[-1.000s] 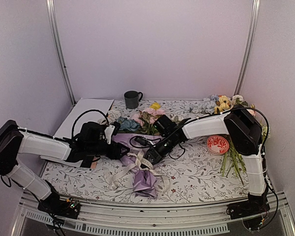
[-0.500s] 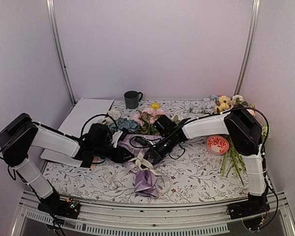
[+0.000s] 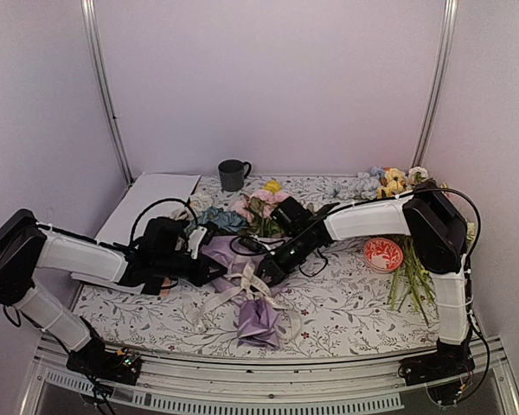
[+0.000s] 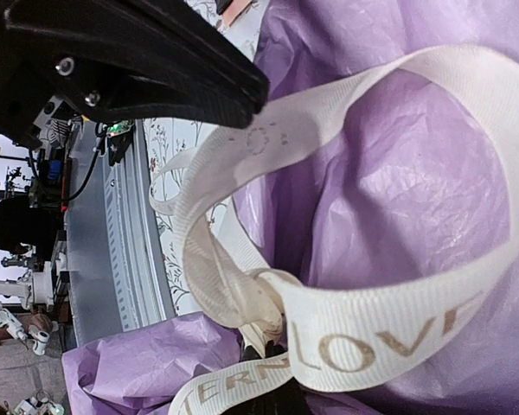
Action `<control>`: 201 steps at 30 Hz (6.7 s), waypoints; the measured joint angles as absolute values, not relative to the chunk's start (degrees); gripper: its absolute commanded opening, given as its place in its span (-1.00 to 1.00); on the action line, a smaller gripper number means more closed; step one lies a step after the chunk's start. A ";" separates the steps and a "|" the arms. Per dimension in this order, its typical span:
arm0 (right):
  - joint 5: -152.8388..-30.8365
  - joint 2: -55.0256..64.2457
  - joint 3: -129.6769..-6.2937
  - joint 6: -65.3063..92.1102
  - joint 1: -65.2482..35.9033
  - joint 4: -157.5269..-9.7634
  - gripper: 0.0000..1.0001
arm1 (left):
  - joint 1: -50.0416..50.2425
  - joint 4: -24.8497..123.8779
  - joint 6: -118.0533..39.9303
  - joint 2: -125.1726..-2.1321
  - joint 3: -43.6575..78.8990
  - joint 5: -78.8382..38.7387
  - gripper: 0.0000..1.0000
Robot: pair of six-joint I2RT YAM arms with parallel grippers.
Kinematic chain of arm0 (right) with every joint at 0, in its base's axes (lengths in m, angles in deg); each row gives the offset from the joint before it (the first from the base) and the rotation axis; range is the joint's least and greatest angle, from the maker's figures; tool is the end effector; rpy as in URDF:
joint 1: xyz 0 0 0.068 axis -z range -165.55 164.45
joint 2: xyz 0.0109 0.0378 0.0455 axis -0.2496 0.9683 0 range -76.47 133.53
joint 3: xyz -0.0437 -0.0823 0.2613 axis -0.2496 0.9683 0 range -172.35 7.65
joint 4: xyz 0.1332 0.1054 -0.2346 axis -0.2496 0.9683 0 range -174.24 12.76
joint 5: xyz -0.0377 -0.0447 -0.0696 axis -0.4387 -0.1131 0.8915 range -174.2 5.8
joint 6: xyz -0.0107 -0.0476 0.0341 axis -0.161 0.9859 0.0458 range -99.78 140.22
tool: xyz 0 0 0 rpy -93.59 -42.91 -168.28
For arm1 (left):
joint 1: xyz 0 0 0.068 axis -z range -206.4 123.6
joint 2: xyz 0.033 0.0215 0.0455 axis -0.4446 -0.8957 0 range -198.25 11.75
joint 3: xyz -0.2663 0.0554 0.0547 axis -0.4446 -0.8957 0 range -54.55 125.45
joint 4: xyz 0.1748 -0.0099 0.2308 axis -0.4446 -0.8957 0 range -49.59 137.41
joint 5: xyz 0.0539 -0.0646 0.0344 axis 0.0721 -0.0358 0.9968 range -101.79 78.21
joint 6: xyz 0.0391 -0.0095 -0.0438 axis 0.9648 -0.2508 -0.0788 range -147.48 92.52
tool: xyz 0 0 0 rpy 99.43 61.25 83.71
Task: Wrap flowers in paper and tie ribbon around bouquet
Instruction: Cross the half-tied ribbon over the folded bouquet, then tie the half-tied ribbon around the folded bouquet.
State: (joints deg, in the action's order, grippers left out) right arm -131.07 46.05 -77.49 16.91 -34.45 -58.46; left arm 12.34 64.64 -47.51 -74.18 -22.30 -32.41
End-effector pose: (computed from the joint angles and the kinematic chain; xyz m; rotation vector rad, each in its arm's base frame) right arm 0.2824 0.3723 0.1282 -1.3361 2.4397 1.3677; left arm 0.2278 -0.2023 0.1274 0.5878 2.2572 -0.9432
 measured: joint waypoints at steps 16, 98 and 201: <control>-128.05 44.61 -78.92 18.78 -33.93 -53.43 -1.00 | 12.63 57.34 -37.79 -77.04 -13.40 -29.11 0.01; -117.17 25.17 -53.47 1.02 -29.88 -60.89 -1.00 | 30.53 39.31 -47.58 -72.23 -20.57 -10.16 -1.00; -118.48 39.29 -72.53 7.83 -39.28 -64.62 -1.00 | 15.01 46.68 -52.98 -66.40 -29.97 -20.41 -1.00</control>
State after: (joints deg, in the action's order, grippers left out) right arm -118.48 39.29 -72.53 7.83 -39.28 -64.62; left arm 15.01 46.68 -52.98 -66.40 -29.97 -20.41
